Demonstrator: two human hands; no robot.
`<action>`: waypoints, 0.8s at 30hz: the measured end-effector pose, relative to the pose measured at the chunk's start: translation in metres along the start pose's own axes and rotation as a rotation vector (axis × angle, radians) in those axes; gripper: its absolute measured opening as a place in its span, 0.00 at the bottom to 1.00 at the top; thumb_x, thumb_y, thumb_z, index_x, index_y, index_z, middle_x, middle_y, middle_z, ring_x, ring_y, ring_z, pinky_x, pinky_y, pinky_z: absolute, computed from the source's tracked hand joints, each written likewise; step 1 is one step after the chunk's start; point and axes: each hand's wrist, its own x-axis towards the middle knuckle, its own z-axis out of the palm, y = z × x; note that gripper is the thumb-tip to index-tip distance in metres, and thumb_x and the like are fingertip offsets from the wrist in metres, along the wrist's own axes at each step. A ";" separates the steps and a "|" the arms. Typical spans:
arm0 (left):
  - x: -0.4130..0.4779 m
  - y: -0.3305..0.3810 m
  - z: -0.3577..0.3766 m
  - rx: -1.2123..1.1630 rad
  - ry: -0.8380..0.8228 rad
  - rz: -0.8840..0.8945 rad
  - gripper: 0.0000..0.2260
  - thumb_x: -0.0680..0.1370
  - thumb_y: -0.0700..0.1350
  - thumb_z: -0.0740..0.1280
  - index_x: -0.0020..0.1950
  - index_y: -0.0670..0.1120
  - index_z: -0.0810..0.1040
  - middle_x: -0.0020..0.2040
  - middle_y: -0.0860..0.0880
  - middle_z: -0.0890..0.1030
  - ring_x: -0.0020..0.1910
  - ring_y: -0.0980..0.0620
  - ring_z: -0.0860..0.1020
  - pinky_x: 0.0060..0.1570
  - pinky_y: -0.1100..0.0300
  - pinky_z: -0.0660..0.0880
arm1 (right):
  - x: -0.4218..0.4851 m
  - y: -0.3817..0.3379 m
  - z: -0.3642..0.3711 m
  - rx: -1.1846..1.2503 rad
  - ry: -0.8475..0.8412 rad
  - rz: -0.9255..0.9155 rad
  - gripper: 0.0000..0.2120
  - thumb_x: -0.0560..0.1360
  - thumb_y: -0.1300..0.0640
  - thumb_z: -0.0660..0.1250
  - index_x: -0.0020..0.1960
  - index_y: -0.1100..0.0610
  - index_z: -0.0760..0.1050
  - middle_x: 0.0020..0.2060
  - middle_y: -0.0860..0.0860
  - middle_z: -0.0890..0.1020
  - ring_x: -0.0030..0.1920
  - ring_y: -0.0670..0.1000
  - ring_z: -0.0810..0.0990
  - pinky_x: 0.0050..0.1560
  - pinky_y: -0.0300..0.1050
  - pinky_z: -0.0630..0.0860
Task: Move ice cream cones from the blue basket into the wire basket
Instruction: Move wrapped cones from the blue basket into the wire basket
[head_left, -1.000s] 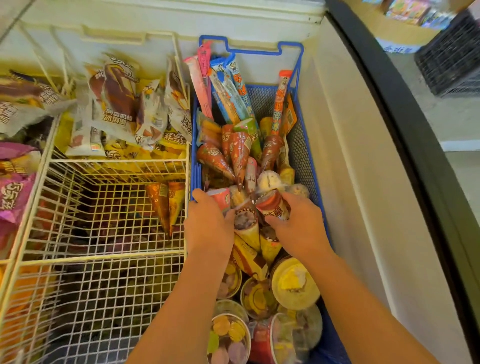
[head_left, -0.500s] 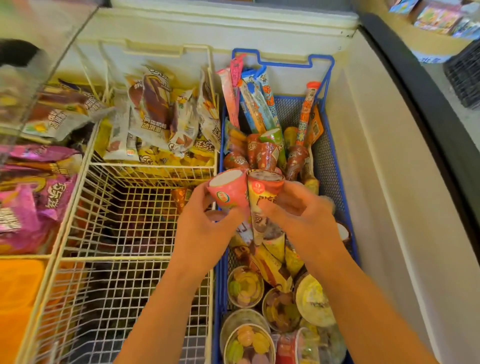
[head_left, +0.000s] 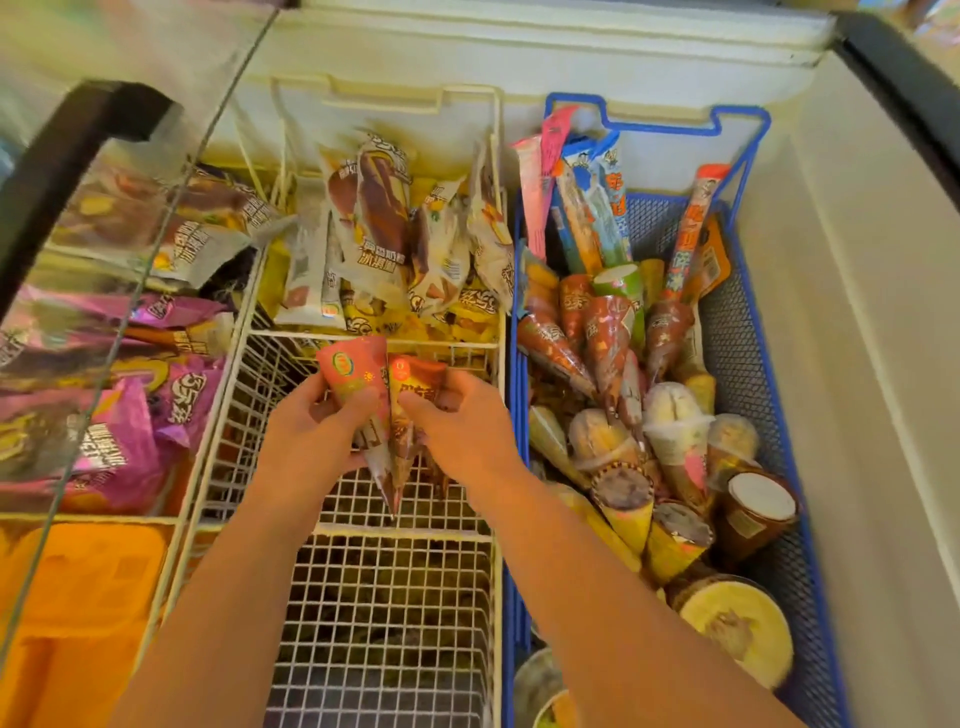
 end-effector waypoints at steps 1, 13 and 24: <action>0.009 -0.004 -0.003 0.022 0.006 -0.030 0.13 0.78 0.45 0.69 0.63 0.52 0.78 0.49 0.48 0.87 0.48 0.49 0.86 0.42 0.53 0.83 | 0.007 0.005 0.011 -0.048 0.024 0.005 0.11 0.74 0.53 0.72 0.55 0.54 0.81 0.45 0.49 0.85 0.44 0.46 0.83 0.47 0.39 0.79; 0.088 -0.070 0.006 0.087 0.100 -0.320 0.16 0.77 0.42 0.68 0.65 0.46 0.73 0.54 0.42 0.81 0.48 0.45 0.81 0.44 0.52 0.80 | 0.064 0.043 0.074 -0.433 0.139 0.079 0.25 0.76 0.50 0.67 0.68 0.62 0.69 0.65 0.59 0.74 0.66 0.57 0.72 0.68 0.47 0.67; 0.109 -0.092 0.009 0.284 0.199 -0.305 0.19 0.73 0.42 0.69 0.64 0.46 0.74 0.56 0.39 0.82 0.56 0.35 0.80 0.57 0.37 0.77 | 0.066 0.050 0.082 -0.462 0.180 0.116 0.23 0.73 0.51 0.72 0.62 0.57 0.67 0.58 0.58 0.80 0.58 0.61 0.80 0.53 0.51 0.77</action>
